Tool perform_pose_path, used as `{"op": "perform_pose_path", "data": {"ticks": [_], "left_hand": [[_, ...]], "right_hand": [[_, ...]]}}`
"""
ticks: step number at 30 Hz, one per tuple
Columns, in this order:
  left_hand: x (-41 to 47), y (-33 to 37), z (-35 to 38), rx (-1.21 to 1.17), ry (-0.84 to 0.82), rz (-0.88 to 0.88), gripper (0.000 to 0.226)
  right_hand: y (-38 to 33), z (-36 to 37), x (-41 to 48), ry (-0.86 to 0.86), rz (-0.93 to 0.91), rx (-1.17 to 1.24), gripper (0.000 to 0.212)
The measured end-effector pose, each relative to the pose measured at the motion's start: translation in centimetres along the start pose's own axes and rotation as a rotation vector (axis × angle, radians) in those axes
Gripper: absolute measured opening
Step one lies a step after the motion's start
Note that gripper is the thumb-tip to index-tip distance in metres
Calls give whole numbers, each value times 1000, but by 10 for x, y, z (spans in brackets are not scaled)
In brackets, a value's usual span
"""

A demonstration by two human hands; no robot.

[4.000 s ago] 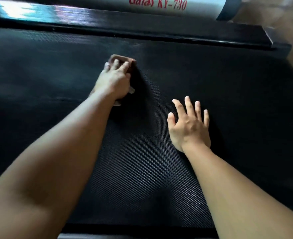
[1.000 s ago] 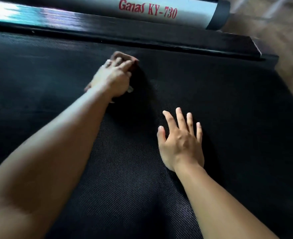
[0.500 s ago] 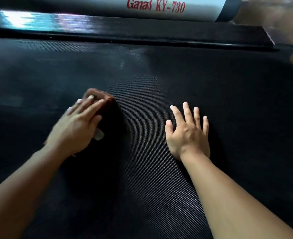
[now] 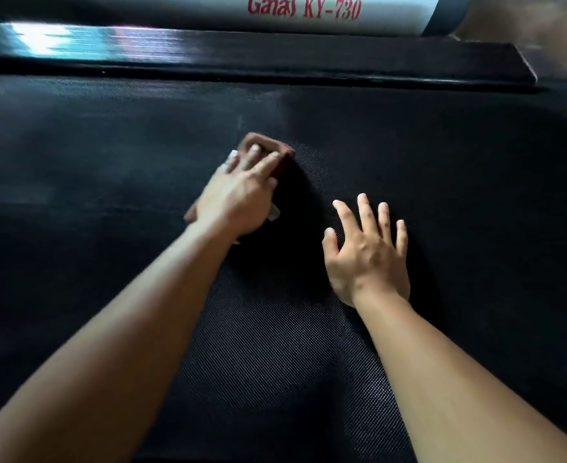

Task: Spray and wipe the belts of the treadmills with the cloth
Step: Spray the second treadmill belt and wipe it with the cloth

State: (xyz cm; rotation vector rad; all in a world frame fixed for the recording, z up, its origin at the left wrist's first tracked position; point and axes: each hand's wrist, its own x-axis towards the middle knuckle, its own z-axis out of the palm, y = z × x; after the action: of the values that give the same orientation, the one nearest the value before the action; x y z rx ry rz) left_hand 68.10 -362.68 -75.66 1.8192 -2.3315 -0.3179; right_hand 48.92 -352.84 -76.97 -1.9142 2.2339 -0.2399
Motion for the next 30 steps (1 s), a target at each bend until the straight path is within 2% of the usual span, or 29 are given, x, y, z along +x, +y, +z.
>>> {"op": "perform_pose_path", "data": {"ticks": [4,10,15,19,22,25,28,30], "left_hand": [[-44,22,12,-17,-56,70,58],[-101,-16,-2,-39,-43,-24,61],[-77,-60,-14,-39,34,-200,51],[-31,-46,-20,-56,37,-306,51],[-8,-17,-16,-54,26,-263,52],[-6,12,-7,-32,20,-138,53],[-26,24,4,-30,12,18,53],[-49,21,7,-52,-14,60,53]], "right_hand": [[0,-1,1,-17,6,-7,56],[0,-1,0,-11,-1,-11,55],[-1,-1,0,4,-3,0,55],[-1,-1,-1,10,-3,7,55],[-1,-1,-1,10,-4,3,55],[-1,-1,-1,-6,-1,5,55],[-1,-2,1,-23,8,4,55],[-1,-2,1,-29,10,-2,56]]}}
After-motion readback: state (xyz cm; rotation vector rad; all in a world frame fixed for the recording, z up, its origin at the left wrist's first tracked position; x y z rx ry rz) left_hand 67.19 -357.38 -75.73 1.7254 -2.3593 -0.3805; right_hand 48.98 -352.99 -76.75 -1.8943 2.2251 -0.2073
